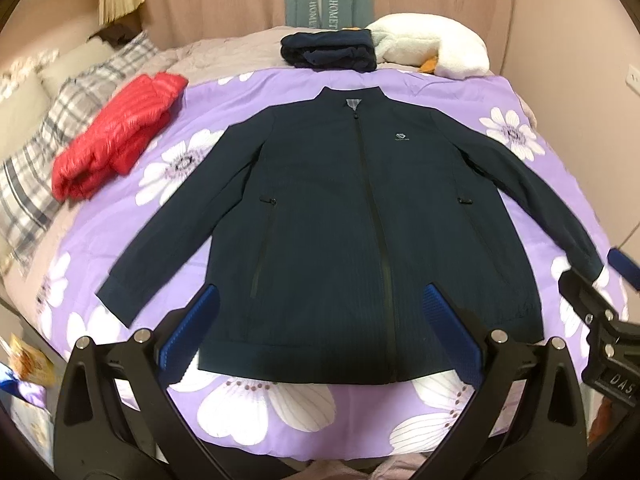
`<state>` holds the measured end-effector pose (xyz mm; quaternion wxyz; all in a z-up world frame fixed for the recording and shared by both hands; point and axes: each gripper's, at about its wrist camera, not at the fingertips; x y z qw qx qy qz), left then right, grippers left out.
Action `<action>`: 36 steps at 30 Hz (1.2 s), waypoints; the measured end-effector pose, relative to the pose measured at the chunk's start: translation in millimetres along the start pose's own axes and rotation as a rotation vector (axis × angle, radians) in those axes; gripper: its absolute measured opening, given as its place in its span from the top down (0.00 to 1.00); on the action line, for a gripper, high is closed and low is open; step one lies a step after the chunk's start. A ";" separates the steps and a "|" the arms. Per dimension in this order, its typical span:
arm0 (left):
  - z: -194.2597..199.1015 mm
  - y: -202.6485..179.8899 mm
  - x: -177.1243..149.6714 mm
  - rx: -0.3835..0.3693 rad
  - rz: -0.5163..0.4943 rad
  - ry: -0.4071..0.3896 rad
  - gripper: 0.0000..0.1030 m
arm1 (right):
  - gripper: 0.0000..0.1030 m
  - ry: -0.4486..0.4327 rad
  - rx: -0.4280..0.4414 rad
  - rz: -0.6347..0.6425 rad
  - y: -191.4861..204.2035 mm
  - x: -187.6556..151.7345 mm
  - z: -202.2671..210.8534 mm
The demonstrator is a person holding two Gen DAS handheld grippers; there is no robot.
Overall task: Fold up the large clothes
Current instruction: 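Move the left tool to the jacket sleeve cuff nearest it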
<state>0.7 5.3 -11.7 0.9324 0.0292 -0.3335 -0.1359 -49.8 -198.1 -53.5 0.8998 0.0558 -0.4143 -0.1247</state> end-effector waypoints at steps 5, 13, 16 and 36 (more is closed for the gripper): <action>-8.4 17.2 -2.9 -0.028 0.071 -0.023 0.02 | 0.01 -0.032 0.092 -0.013 -1.6 -3.7 -2.6; -56.2 104.5 -48.2 -0.233 0.455 -0.166 0.02 | 0.01 -0.105 0.469 -0.090 -4.8 -11.2 -28.7; -87.4 152.4 -84.0 -0.237 0.674 -0.131 0.02 | 0.01 -0.033 0.536 -0.114 -1.5 -12.9 -48.4; -167.4 312.0 -205.3 -0.362 1.293 -0.273 0.02 | 0.01 0.093 0.533 0.044 54.3 -17.6 -80.8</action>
Point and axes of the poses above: each gripper's, at about its wrist camera, not at the fingertips, and z roughly against the way its jaws point, y to its left, x to its top, and after that the axes turned 12 degrees about -z, right-handed
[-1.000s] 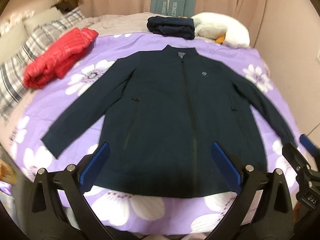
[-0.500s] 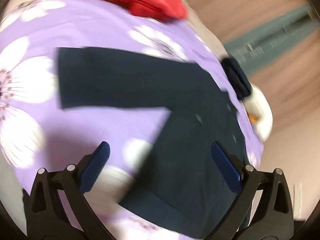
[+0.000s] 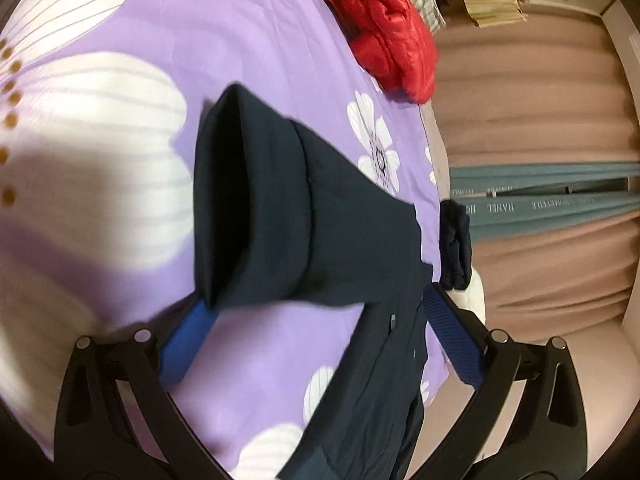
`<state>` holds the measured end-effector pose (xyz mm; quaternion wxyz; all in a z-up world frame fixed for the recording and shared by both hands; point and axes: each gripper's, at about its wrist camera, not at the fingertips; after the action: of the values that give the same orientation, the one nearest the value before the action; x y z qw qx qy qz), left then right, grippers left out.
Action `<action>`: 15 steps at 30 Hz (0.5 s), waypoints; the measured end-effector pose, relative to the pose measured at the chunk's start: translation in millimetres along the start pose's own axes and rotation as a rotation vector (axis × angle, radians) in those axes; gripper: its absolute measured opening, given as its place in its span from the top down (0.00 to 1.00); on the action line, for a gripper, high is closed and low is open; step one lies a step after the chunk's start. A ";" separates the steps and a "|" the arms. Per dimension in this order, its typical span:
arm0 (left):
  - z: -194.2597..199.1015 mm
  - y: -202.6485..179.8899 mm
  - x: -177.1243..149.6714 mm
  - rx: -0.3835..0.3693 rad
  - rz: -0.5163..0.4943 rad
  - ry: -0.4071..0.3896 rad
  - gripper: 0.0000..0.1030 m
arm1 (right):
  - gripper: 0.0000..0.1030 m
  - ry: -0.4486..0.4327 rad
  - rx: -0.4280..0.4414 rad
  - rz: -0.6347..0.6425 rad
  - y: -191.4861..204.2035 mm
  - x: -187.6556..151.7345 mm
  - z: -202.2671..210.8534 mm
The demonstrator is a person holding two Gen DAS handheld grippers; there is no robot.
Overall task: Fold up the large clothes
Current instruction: 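Move the left tool to the jacket sleeve cuff nearest it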
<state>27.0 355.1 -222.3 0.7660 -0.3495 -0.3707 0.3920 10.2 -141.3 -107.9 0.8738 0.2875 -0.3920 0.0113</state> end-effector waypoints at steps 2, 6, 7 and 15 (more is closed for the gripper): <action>-4.9 0.3 9.0 0.009 -0.001 -0.025 0.02 | 0.01 0.003 -0.003 0.002 0.4 -1.3 -2.1; -13.3 1.2 26.3 0.032 0.009 -0.065 0.02 | 0.01 0.012 -0.022 0.019 1.3 0.0 -7.5; -13.3 1.9 28.6 0.040 0.011 -0.072 0.03 | 0.01 0.013 -0.026 0.024 2.2 -0.3 -9.3; -23.9 -0.1 51.0 0.189 -0.050 -0.017 0.76 | 0.01 0.011 -0.051 0.022 -8.5 2.4 -17.2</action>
<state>68.6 393.0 -218.7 0.8020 -0.2626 -0.3473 0.4089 25.6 -140.1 -119.4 0.8828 0.2606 -0.3906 0.0125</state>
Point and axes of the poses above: each gripper's, at about its wrist camera, not at the fingertips, and z roughly against the way its jaws point, y to its left, x to its top, and after that the axes turned 12 degrees about -z, right-handed
